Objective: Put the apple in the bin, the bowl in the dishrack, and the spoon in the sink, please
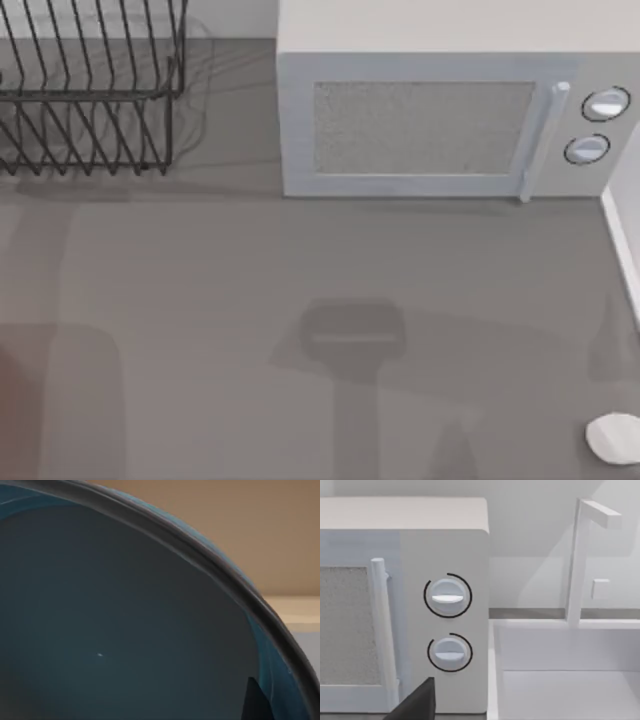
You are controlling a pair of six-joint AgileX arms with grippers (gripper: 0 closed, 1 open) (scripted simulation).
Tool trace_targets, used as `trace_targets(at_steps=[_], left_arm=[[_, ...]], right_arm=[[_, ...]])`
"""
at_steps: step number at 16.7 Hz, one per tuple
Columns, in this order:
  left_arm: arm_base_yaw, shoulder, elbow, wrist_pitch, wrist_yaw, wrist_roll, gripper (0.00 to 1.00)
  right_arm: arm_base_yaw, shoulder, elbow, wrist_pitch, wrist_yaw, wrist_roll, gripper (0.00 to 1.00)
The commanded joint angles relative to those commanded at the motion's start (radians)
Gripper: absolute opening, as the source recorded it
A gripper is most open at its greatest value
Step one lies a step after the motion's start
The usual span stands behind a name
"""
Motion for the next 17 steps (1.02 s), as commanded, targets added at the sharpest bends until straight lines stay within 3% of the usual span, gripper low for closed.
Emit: trace_targets(at_steps=[4, 13, 17], left_arm=[[-0.017, 0.170, -0.007, 0.192, -0.014, -0.004, 0.00], [-0.081, 0.687, -0.129, 0.851, -0.077, -0.008, 0.00], [-0.102, 0.817, -0.184, 1.008, -0.096, 0.002, 0.00]], right_arm=[[0.000, 0.000, 0.000, 0.000, 0.000, 0.000, 1.00], [0.000, 0.000, 0.000, 0.000, 0.000, 0.000, 1.00], [0.000, 0.000, 0.000, 0.000, 0.000, 0.000, 1.00]])
